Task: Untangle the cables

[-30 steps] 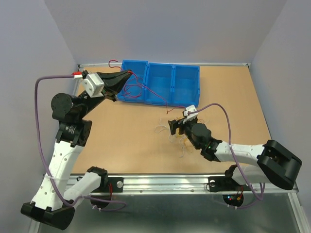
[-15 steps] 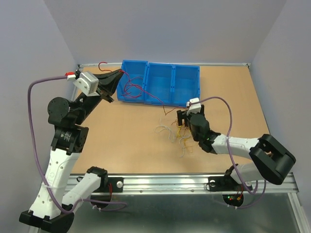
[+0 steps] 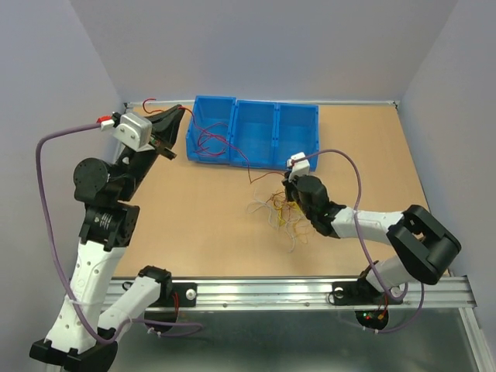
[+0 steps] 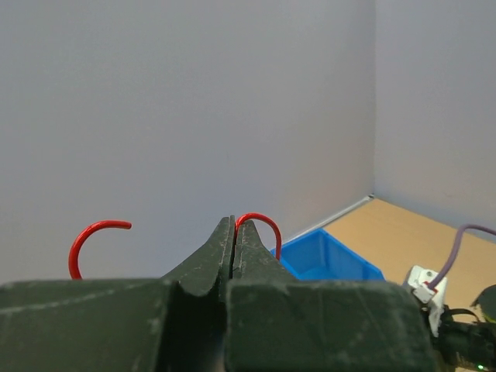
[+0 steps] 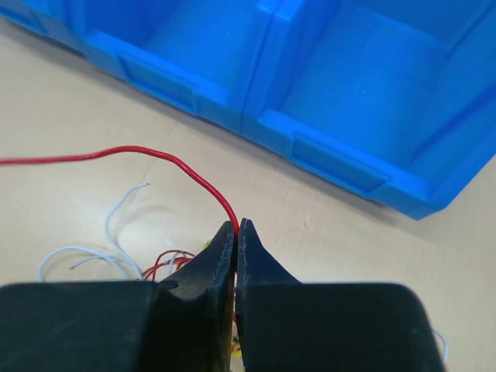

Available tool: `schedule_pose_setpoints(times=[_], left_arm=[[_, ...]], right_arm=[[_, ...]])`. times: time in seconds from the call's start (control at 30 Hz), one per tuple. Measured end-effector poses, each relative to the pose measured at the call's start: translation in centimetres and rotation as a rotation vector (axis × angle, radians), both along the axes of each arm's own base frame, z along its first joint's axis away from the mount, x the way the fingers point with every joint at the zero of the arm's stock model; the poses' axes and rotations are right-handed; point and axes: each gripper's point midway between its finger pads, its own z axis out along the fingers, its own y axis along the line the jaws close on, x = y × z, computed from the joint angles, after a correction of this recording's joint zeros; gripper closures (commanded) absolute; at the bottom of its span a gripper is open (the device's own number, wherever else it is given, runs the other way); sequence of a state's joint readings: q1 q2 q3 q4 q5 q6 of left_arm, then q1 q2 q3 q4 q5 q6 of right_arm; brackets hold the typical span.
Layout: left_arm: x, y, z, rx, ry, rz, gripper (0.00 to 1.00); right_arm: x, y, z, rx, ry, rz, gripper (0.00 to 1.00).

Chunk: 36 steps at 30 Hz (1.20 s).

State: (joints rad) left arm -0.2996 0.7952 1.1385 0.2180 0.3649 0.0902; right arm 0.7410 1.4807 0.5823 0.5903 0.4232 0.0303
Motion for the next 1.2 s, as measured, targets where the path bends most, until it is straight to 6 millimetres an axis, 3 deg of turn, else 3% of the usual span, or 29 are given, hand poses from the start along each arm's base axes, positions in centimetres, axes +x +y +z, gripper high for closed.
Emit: schedule_pose_setpoints(times=[0.13,0.23,0.33,0.37,0.4,0.5,0.6,0.67,0.8,0.93,1.07,1.13,1.2], left_arm=[[3.4,0.2,-1.4,0.019,0.036,0.069,1.00],[7.1,-0.4,-4.2,0.053,0.097,0.102,1.00],[11.4,-1.6,-8.5,0.107,0.191,0.110,1.00],[13.7,-2.2,-11.6,0.140,0.263,0.113,1.00],[14.7,-2.5,-13.4,0.159,0.305,0.114,1.00],[18.6,-2.9,-20.1,0.227,0.466,0.132,1.00],[21.8,-2.2,-24.6,0.258,0.570,0.169,1.00],[23.9,-1.1,-25.7,0.261,0.600,0.203,1.00],[28.4,0.0,-26.1,0.269,0.618,0.246,1.00],[32.6,-0.5,-27.6,0.302,0.644,0.237,1.00],[34.2,-1.6,-31.3,0.352,0.728,0.179,0.99],[33.9,-2.1,-33.1,0.381,0.778,0.138,0.95],[33.3,-2.5,-34.1,0.401,0.814,0.105,0.77]], right_arm=[[-0.7,1.2,2.8,0.066,-0.036,0.083,0.99],[-1.8,2.1,6.3,0.150,-0.091,0.156,0.99],[-3.0,2.5,8.7,0.218,-0.123,0.215,0.99],[-3.5,2.7,9.1,0.240,-0.125,0.234,1.00],[-4.0,2.8,9.3,0.259,-0.121,0.255,0.99],[-5.1,3.2,9.0,0.290,-0.092,0.302,0.99],[-6.4,3.8,8.1,0.311,-0.044,0.356,1.00],[-7.1,4.3,7.5,0.325,-0.012,0.394,1.00],[-8.2,5.2,7.4,0.346,0.022,0.460,0.99],[-8.8,5.7,7.3,0.358,0.040,0.494,0.99],[-9.1,6.1,6.8,0.359,0.062,0.516,0.99],[-9.2,6.3,6.1,0.353,0.081,0.524,0.99],[-9.3,6.5,5.7,0.353,0.097,0.526,0.99]])
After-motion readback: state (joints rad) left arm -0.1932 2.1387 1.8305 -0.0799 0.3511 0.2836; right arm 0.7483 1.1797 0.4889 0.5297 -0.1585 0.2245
